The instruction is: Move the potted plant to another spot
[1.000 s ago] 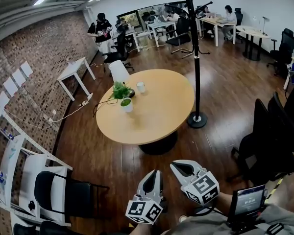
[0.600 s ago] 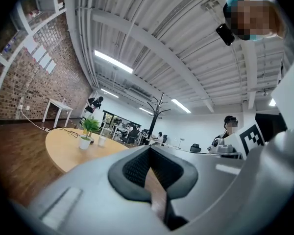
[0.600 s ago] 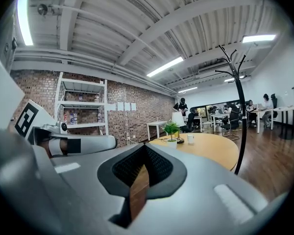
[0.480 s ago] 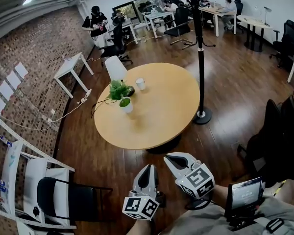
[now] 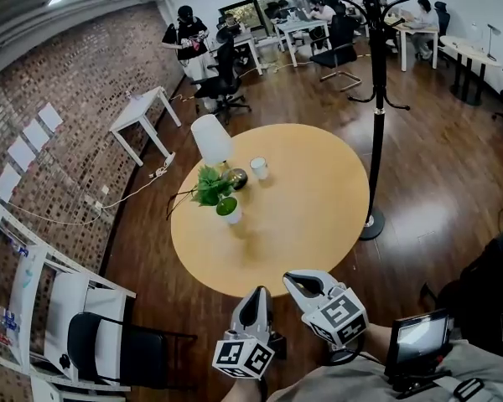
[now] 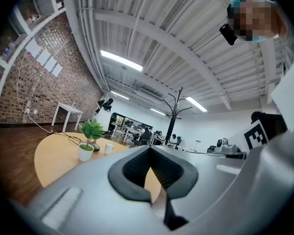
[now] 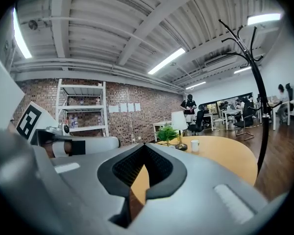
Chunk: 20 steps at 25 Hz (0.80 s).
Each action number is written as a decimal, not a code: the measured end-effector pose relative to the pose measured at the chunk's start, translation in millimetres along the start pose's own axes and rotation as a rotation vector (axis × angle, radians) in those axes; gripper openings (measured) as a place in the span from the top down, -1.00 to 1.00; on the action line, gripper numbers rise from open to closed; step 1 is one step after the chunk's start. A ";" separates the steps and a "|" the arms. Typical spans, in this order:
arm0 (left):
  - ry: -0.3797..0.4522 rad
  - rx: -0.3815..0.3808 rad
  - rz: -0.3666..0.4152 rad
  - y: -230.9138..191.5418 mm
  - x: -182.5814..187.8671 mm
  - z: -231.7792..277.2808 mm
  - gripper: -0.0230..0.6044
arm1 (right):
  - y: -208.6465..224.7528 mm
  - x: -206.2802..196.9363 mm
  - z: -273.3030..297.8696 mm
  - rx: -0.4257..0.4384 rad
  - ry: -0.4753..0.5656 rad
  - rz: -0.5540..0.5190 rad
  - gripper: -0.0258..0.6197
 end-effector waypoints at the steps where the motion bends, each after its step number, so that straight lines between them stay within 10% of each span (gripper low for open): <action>1: -0.001 0.011 0.000 -2.6 0.6 10.1 0.93 | 9.9 2.7 5.7 0.006 -0.002 0.000 0.90; 20: -0.032 -0.022 -0.019 -143.8 16.0 131.5 0.93 | 87.9 6.1 167.7 -0.041 -0.041 0.013 0.90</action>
Point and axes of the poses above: the fingertips, and each gripper's own axes: z forward along the fingers, y to its right, x out of its top, the point moved 9 cm from there along -z, backward along the fingers
